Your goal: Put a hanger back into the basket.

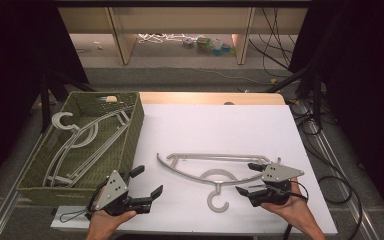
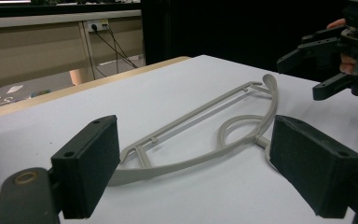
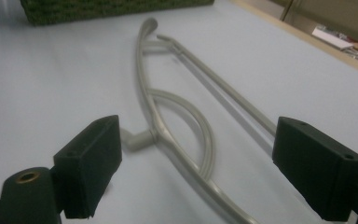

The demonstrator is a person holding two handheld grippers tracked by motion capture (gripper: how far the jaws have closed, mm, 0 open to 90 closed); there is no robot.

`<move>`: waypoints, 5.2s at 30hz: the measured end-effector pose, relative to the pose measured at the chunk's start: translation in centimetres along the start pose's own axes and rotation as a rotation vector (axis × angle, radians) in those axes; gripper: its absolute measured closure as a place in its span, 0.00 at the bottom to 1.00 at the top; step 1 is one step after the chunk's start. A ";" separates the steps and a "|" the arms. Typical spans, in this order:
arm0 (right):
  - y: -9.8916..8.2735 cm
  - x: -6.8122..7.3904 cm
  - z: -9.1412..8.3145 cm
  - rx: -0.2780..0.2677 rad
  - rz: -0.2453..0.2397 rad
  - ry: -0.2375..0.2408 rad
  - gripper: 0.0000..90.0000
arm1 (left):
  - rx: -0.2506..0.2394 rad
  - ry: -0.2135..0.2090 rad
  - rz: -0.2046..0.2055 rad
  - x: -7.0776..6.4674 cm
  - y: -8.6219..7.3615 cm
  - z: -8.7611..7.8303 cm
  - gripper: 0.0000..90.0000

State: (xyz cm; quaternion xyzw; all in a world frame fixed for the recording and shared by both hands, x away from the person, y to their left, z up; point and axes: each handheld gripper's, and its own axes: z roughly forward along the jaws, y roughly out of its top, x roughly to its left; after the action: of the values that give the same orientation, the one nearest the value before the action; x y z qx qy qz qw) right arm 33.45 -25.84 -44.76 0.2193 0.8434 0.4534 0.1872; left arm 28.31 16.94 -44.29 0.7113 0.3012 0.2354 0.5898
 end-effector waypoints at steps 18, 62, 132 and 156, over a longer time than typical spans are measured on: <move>0.5 -3.7 3.4 0.312 -0.091 0.142 0.35 | 0.024 -0.022 0.010 -0.3 -0.4 0.1 0.18; 2.4 -4.6 7.2 0.653 -0.357 0.381 0.86 | 0.054 -0.056 0.016 -0.5 -0.7 0.7 0.18; 6.2 -3.7 3.2 0.399 -0.503 0.475 0.92 | 0.335 -0.281 0.700 -4.0 0.9 12.1 0.82; 7.2 -4.5 2.2 0.266 -0.368 0.380 0.64 | 0.389 -0.346 0.531 -3.3 3.4 10.9 0.88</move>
State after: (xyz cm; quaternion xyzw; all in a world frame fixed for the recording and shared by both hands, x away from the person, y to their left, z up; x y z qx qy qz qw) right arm 39.73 -23.24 -39.30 -0.0035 0.9409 0.3304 0.0745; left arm 33.99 6.61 -42.95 0.8927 0.0410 0.1951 0.4042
